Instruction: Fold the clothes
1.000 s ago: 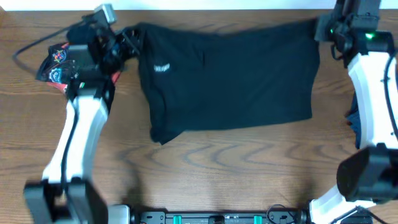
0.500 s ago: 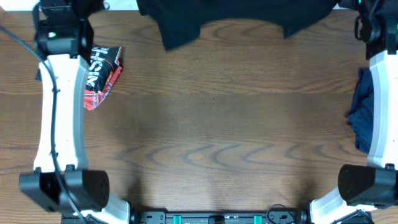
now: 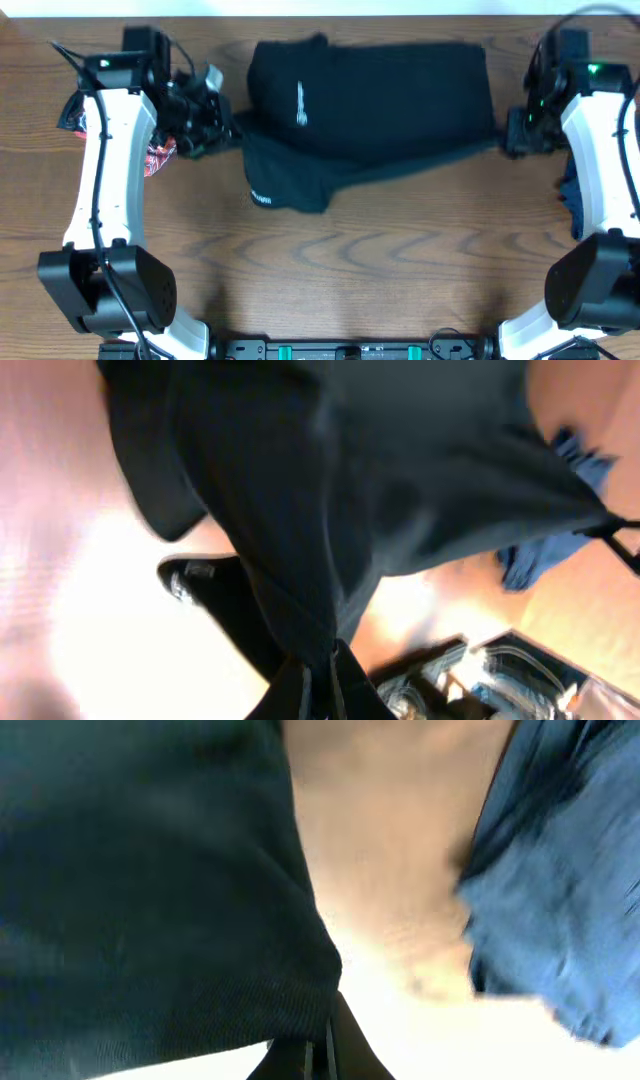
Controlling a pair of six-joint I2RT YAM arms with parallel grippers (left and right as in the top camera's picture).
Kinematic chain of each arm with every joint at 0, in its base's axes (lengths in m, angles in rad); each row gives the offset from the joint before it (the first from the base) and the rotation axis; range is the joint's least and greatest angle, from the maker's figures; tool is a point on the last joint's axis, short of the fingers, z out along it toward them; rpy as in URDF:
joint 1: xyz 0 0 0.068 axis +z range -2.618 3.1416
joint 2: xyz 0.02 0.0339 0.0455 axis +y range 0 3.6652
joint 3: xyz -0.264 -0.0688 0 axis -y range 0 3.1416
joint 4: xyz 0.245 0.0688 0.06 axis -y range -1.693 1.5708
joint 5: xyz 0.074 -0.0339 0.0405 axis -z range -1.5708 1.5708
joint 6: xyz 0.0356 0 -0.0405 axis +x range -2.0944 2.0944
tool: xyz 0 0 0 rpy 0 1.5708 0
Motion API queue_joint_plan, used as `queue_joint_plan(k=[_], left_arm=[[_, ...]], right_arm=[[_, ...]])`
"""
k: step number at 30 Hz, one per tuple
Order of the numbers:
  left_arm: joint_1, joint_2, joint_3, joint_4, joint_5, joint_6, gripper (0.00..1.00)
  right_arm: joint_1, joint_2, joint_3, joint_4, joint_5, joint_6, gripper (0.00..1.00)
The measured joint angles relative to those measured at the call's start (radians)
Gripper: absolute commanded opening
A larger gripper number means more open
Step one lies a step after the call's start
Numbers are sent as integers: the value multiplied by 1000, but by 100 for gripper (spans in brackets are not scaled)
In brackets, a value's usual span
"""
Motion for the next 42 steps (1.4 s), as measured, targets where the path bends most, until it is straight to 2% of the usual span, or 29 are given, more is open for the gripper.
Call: queue_joint_plan(k=[5, 12, 16, 22, 27, 31, 36, 42], left_arm=[[0, 0, -192, -32, -39, 62, 6], [0, -2, -426, -29, -56, 132, 6], [0, -31, -496, -29, -60, 156, 6], [0, -175, -518, -18, -64, 171, 6], [0, -258, -518, 142, -50, 142, 6], [0, -257, -519, 357, -16, 61, 6], [0, -253, -520, 555, 1, -40, 6], [0, -252, -520, 668, 4, -113, 6]], right_arm=[[-56, 1, -113, -31, 2, 21, 1], [-90, 1, -184, -99, 11, 39, 1], [-102, 1, -192, -147, 31, 54, 1], [-106, 1, -192, -132, 35, 59, 1], [-106, 1, -193, 1, -1, 60, 1], [-106, 1, -195, 146, -74, 62, 1], [-106, 1, -195, 220, -145, 61, 1], [-100, 1, -195, 256, -173, 57, 1]])
